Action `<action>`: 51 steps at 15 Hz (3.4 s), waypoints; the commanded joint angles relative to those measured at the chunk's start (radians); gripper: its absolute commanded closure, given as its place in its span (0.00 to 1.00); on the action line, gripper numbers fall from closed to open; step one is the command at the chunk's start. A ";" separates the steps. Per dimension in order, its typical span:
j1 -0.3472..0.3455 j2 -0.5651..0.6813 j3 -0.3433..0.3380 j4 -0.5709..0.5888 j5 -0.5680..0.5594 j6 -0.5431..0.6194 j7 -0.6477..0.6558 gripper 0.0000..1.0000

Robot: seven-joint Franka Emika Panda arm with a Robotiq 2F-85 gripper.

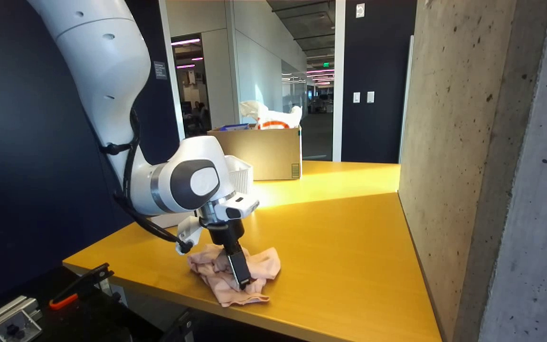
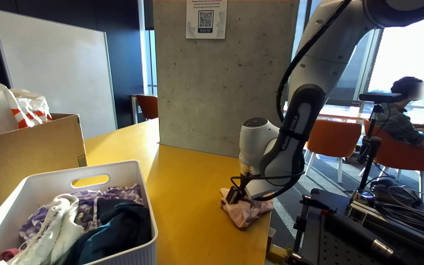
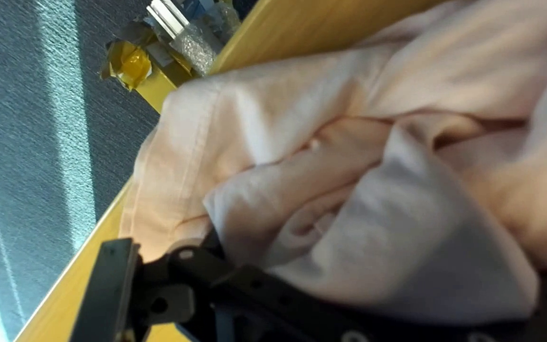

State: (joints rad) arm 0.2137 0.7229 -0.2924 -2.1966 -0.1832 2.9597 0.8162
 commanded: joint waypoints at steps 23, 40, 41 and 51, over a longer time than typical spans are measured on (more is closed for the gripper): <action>0.688 -0.350 -0.684 -0.114 -0.010 0.042 0.023 1.00; 0.299 -0.030 -0.025 0.848 -0.001 -0.485 -0.262 1.00; 0.254 0.018 0.017 0.899 -0.007 -0.495 -0.280 1.00; 0.207 0.401 0.125 1.378 -0.040 -0.688 -0.433 1.00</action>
State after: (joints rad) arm 0.4347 1.0038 -0.1788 -1.0162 -0.2276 2.3525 0.4346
